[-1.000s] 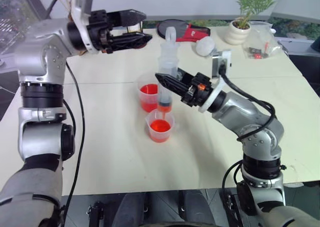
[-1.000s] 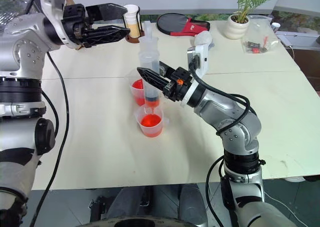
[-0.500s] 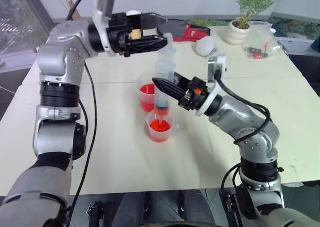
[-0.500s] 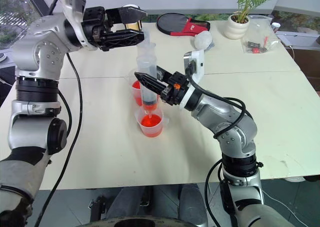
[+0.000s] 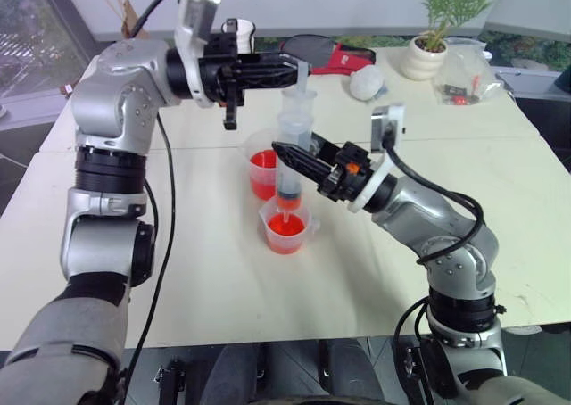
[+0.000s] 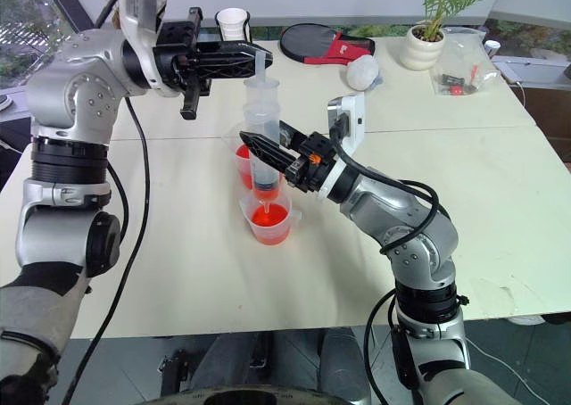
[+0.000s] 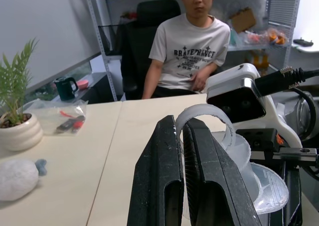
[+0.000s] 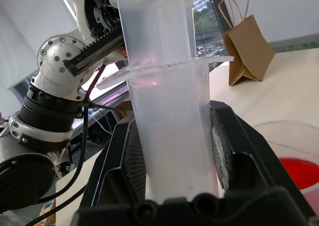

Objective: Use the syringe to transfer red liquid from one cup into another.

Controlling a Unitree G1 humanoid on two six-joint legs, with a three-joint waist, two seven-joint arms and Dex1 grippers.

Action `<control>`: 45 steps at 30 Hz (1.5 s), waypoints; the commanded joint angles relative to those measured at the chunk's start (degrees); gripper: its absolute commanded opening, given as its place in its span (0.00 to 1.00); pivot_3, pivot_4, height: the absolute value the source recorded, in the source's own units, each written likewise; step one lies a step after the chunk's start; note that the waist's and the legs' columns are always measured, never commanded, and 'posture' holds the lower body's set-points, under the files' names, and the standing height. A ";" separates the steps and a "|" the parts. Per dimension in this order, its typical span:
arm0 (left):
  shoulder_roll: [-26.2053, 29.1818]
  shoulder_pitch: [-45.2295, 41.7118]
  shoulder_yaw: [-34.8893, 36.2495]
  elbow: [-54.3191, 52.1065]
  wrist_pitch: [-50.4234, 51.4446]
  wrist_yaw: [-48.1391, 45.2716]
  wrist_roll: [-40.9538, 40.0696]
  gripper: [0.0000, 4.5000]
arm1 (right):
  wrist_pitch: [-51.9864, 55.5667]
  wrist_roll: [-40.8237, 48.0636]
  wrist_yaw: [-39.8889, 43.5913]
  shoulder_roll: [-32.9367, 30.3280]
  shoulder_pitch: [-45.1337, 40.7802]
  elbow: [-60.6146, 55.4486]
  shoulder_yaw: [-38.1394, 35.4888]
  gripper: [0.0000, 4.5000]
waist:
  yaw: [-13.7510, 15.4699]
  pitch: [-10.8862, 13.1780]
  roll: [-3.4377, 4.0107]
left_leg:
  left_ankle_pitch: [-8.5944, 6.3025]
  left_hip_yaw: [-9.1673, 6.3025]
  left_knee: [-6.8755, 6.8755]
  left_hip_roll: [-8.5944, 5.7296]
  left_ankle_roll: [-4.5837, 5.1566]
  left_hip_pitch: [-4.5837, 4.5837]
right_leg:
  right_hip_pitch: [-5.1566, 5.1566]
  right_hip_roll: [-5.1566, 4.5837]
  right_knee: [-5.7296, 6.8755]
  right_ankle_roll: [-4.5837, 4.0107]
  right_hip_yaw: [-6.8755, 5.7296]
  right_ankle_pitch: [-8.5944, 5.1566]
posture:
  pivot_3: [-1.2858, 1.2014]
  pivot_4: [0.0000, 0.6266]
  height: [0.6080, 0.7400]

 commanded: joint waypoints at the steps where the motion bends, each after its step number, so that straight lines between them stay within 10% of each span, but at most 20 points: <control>1: -1.64 2.33 -0.58 -4.09 1.40 1.33 -1.79 0.01 | -2.23 -1.13 0.68 -1.51 -3.02 -1.42 -1.34 0.31 | 0.10 0.00 0.00 | 0.00 0.00 0.00 0.00 0.00 0.00 | 0.00 0.00 0.00 0.00 0.00 0.00 | 0.52 0.24 1.00; 30: -4.07 8.87 -1.93 -3.97 3.13 4.46 -2.27 0.01 | -1.51 1.36 -0.45 -2.92 -8.07 -1.63 -3.88 0.31 | 0.13 0.00 0.00 | 0.00 -0.01 0.01 0.00 0.00 0.00 | 0.02 0.00 -0.02 0.00 0.00 0.00 | 0.52 0.24 1.00; 37: 3.07 5.21 6.36 4.55 6.39 3.67 -5.75 0.62 | -0.37 3.48 -1.90 -3.03 -8.42 -2.63 -4.49 0.31 | -0.26 0.00 0.00 | 0.00 -0.01 0.00 0.03 0.00 0.02 | 0.00 0.04 -0.02 0.00 0.00 0.00 | 0.52 0.24 1.00; 45: 14.51 12.35 10.80 0.15 11.53 4.40 -7.13 0.62 | 4.87 16.95 -10.83 -5.57 -17.81 6.90 -16.33 0.31 | -0.16 0.01 0.00 | 0.00 0.00 -0.04 0.09 0.00 0.02 | -0.02 0.09 -0.03 -0.01 0.03 0.00 | 0.52 0.24 1.00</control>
